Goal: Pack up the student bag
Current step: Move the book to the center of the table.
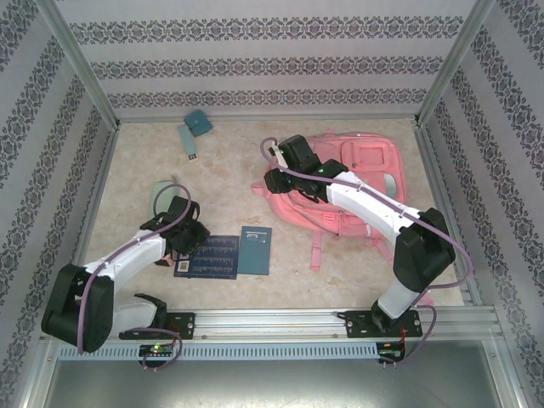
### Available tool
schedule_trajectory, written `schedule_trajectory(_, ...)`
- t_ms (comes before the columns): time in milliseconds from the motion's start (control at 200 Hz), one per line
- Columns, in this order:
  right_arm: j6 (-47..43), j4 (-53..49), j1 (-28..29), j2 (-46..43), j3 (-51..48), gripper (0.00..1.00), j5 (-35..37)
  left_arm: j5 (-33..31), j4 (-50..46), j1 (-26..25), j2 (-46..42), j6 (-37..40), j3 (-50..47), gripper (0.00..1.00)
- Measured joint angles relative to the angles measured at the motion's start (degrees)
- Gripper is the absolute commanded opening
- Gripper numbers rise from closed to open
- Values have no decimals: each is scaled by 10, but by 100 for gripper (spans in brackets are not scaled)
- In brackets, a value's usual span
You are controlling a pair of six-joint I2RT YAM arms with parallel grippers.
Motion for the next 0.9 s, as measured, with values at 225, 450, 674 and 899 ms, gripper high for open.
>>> schedule_trajectory(225,13,2,0,-8,0,49,3,5,67,-10,77,10,19,21)
schedule_trajectory(450,16,2,0,-11,0,49,3,18,140,-16,183,52,96,21)
schedule_trajectory(674,29,0,0,-11,0,48,2,47,178,-16,325,102,240,19)
schedule_trajectory(899,48,0,0,-8,0,48,-21,76,181,-19,406,143,353,38)
